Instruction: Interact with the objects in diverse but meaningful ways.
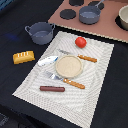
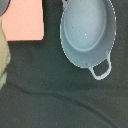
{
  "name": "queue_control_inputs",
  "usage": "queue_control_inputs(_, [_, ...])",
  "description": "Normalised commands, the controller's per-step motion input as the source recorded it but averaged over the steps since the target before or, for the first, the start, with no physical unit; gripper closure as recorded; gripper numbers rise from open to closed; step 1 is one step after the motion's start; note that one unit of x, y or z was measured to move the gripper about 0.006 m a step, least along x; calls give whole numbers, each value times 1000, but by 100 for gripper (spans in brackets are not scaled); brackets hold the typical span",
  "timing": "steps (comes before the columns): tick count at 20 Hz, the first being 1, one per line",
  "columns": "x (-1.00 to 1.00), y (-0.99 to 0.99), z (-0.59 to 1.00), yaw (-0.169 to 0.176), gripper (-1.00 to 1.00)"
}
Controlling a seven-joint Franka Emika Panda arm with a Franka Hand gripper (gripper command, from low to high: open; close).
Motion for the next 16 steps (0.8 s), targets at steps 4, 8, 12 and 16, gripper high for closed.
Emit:
queue_control_inputs(4, [0,0,-96,0,-100])
queue_control_inputs(8, [-29,14,-222,0,-100])
queue_control_inputs(12, [-258,126,-440,0,-100])
queue_control_inputs(16, [-139,58,-460,2,-100])
